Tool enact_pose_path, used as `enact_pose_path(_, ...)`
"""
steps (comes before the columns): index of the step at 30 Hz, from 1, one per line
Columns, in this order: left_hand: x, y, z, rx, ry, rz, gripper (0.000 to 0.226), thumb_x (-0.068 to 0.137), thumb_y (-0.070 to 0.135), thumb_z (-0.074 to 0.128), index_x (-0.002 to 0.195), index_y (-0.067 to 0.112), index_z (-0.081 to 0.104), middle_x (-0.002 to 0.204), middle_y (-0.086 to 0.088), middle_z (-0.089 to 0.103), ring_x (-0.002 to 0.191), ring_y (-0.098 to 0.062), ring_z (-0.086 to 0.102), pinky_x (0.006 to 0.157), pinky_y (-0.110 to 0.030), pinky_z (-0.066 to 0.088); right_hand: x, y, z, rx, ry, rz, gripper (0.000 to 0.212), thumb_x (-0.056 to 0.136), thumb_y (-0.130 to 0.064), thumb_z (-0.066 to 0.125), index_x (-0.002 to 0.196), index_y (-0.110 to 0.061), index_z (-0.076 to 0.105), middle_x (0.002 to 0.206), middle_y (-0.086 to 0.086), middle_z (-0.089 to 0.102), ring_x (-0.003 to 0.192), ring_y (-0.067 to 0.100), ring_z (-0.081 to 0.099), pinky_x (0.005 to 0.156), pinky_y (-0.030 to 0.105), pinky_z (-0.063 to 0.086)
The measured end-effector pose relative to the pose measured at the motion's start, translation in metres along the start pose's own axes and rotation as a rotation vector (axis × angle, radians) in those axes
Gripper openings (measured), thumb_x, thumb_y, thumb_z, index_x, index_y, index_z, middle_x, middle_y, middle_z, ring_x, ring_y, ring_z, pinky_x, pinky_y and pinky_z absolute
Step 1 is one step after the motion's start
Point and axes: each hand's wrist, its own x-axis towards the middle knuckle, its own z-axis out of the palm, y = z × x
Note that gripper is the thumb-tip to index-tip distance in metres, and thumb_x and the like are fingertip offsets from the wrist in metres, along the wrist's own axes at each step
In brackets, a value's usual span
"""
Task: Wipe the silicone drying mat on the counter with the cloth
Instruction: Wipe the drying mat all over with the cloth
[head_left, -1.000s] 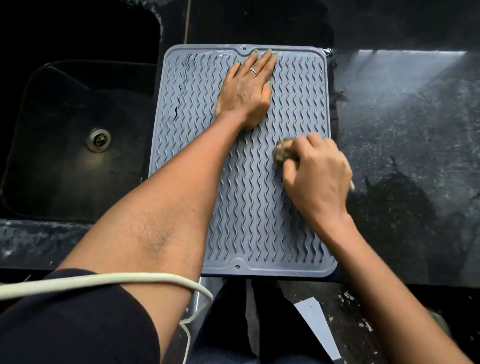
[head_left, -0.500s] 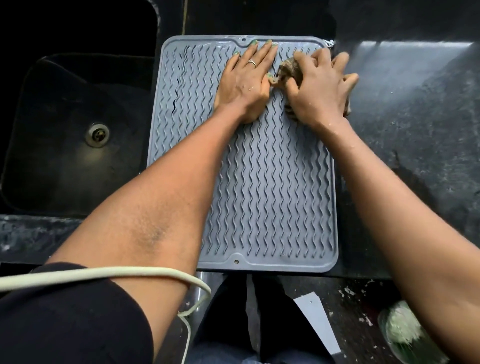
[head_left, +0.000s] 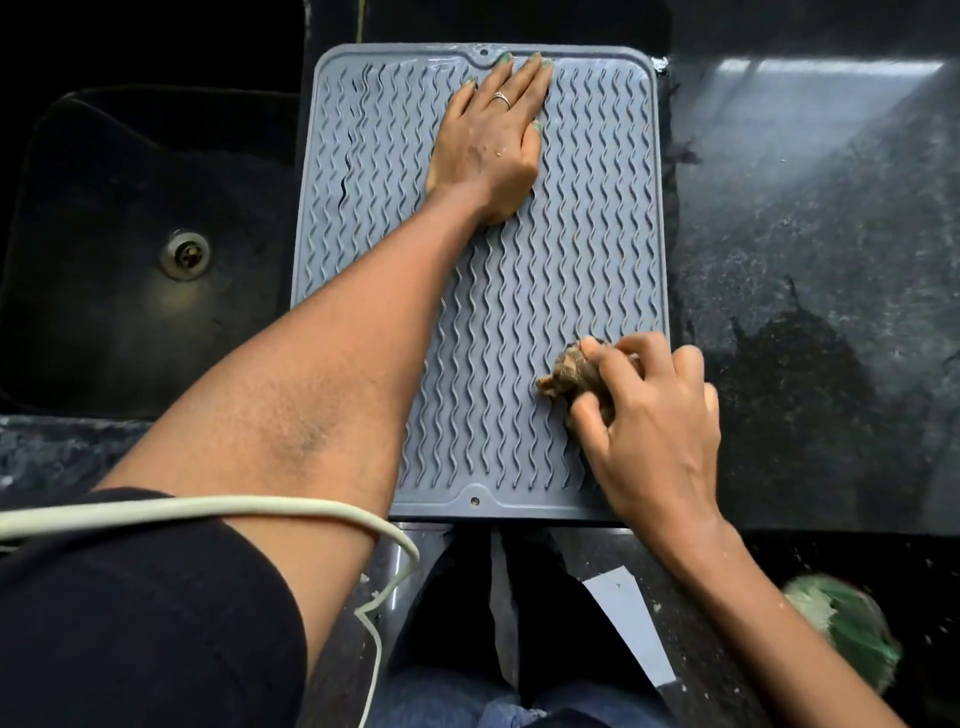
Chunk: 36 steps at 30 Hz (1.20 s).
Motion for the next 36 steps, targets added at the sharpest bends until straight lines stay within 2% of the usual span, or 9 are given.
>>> enact_pose_path(4,-0.013,0.007,-0.008,-0.026,0.146,-0.031,0.046,0.097,0.024,0.030,0.140,0.022,0.046,0.143,0.002,0.052,0.132,-0.011,0.045,0.117,-0.027,0.018,0.024,0.003,-0.025,0.222,-0.125,0.050,0.023,0.087,-0.033,0.058,0.107,-0.023,0.064,0.122,0.004,0.041,0.110,0.026,0.045,0.091,0.043,0.044)
enact_pose_path(7,-0.032,0.016,-0.014,0.038,0.218,-0.020,0.041,0.097,0.024,0.029,0.127,0.025,0.057,0.116,0.003,0.067,0.103,-0.011,0.060,0.088,-0.012,0.029,0.080,0.007,-0.042,0.361,0.003,0.096,0.033,0.087,-0.037,0.054,0.117,-0.022,0.056,0.127,0.009,0.035,0.116,0.027,0.044,0.105,0.045,0.037)
enact_pose_path(8,-0.040,0.017,-0.013,0.019,0.201,-0.014,0.040,0.098,0.023,0.031,0.129,0.025,0.056,0.122,0.002,0.065,0.107,-0.014,0.059,0.085,-0.013,0.030,0.101,0.006,-0.044,0.341,0.044,0.100,0.043,0.085,-0.037,0.053,0.126,-0.024,0.049,0.132,0.010,0.033,0.121,0.028,0.041,0.107,0.047,0.034)
enact_pose_path(10,-0.059,0.016,-0.010,-0.049,0.150,-0.055,0.043,0.099,0.022,0.034,0.140,0.026,0.044,0.146,0.000,0.047,0.133,-0.019,0.044,0.106,-0.024,0.029,0.141,0.002,-0.037,0.266,0.087,0.119,0.060,0.081,-0.040,0.054,0.136,-0.026,0.034,0.142,0.010,0.026,0.132,0.031,0.029,0.109,0.053,0.025)
enact_pose_path(11,-0.070,0.016,-0.007,-0.060,0.107,-0.093,0.046,0.101,0.025,0.033,0.147,0.026,0.034,0.155,0.000,0.033,0.143,-0.020,0.029,0.116,-0.032,0.018,0.154,0.000,-0.028,0.207,0.090,0.121,0.063,0.081,-0.040,0.054,0.138,-0.026,0.032,0.146,0.010,0.024,0.134,0.032,0.024,0.110,0.054,0.021)
enact_pose_path(14,-0.089,0.010,0.002,0.013,0.021,-0.129,0.054,0.102,0.033,0.025,0.154,0.025,0.010,0.162,0.003,0.009,0.150,-0.016,0.005,0.121,-0.039,0.000,0.163,-0.001,0.006,0.072,0.056,0.053,0.054,0.084,-0.040,0.047,0.134,-0.021,0.037,0.147,0.008,0.029,0.133,0.030,0.026,0.109,0.045,0.020)
enact_pose_path(25,-0.083,0.009,0.004,0.070,0.001,-0.152,0.055,0.101,0.033,0.022,0.154,0.027,0.007,0.162,0.004,0.007,0.150,-0.016,0.005,0.121,-0.041,0.001,0.066,-0.007,0.021,0.044,0.231,0.042,0.038,0.081,-0.026,0.042,0.114,-0.013,0.057,0.114,0.010,0.057,0.108,0.029,0.045,0.079,0.037,0.027)
enact_pose_path(31,-0.086,0.013,0.000,0.064,-0.026,-0.151,0.055,0.102,0.033,0.021,0.154,0.025,0.007,0.163,0.002,0.006,0.150,-0.018,0.004,0.122,-0.043,-0.001,-0.036,-0.012,0.010,-0.095,0.138,-0.027,0.027,0.079,-0.020,0.047,0.100,-0.009,0.061,0.099,0.010,0.060,0.091,0.032,0.050,0.066,0.037,0.025)
enact_pose_path(36,-0.118,0.020,-0.001,0.041,-0.110,-0.132,0.059,0.103,0.038,0.017,0.153,0.017,-0.004,0.162,-0.004,-0.008,0.149,-0.023,-0.008,0.119,-0.045,-0.009,-0.025,-0.007,-0.016,0.405,0.154,0.192,0.038,0.082,-0.022,0.034,0.104,-0.016,0.064,0.107,0.006,0.060,0.096,0.018,0.045,0.085,0.041,0.037)
